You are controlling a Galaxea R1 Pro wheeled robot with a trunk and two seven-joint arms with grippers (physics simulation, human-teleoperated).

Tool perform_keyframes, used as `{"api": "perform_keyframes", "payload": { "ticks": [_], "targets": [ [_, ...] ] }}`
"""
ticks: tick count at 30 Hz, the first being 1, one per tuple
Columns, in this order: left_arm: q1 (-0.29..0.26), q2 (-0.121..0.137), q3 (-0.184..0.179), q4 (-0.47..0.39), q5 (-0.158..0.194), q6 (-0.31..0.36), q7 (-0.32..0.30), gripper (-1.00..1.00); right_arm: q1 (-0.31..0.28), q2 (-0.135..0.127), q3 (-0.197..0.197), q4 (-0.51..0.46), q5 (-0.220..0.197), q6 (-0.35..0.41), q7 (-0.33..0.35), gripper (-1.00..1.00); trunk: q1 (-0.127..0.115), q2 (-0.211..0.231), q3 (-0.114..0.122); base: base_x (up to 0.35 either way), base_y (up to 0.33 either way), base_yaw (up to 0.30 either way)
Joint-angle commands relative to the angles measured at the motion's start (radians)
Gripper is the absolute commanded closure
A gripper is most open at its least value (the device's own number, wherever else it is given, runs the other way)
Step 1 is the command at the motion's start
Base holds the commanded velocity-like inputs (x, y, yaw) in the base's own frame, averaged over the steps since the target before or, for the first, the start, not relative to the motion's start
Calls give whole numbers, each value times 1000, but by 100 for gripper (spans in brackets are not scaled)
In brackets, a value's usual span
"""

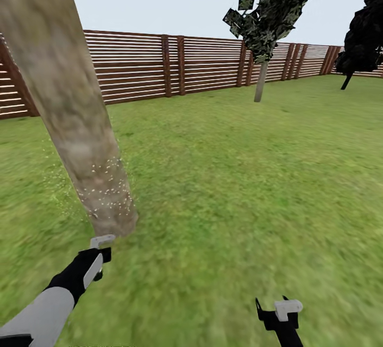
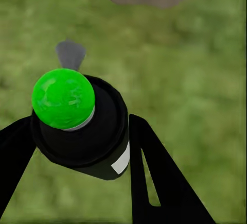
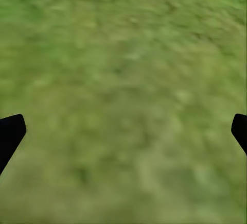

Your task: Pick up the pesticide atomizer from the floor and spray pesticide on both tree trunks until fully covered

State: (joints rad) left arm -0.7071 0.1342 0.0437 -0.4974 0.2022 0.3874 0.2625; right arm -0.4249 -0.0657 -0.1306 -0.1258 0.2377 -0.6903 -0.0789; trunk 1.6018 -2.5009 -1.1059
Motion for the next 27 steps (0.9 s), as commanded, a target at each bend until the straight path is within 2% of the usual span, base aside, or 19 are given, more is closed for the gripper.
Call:
{"api": "perform_keyframes", "payload": {
  "ticks": [1,2,3,5,9,13,15,17,19,23,27],
  "targets": [
    [-1,-30,-8,-7,-3,2,3,100,0,0,0,0,0,0,0,-100,0,0,0,0,0,16],
    [-1,-50,-10,-10,-3,4,5,100,0,0,0,0,0,0,0,-100,0,0,0,0,0,5],
    [-2,-56,-12,-11,-3,5,6,100,0,0,0,0,0,0,0,-100,0,0,0,0,0,2],
    [-2,-51,-13,-11,-5,6,2,100,0,0,0,0,0,0,0,-100,0,0,0,0,0,1],
    [-2,-24,-5,-10,-7,6,0,100,0,1,0,0,0,0,-1,-100,0,0,0,-149,106,0],
    [-2,-32,-12,-16,-5,3,8,100,0,0,0,0,0,0,-1,-100,0,0,0,-271,190,0],
    [-4,-37,-13,-53,-3,8,9,100,0,0,0,0,0,0,-1,-100,0,0,0,-132,73,0],
    [-7,-39,-13,-141,-4,25,9,100,0,0,0,0,0,0,-1,-100,0,0,0,-17,9,0],
    [-7,-39,-13,-175,-4,40,9,100,0,0,0,0,0,0,-1,-100,0,0,0,-171,2,0],
    [-7,-35,-15,-233,-9,47,10,100,0,0,0,0,0,0,-1,-100,0,0,0,-319,0,0],
    [-10,-37,-16,-242,-16,45,10,100,0,0,0,0,0,0,-1,-100,0,0,0,-340,0,0]
  ]
}}
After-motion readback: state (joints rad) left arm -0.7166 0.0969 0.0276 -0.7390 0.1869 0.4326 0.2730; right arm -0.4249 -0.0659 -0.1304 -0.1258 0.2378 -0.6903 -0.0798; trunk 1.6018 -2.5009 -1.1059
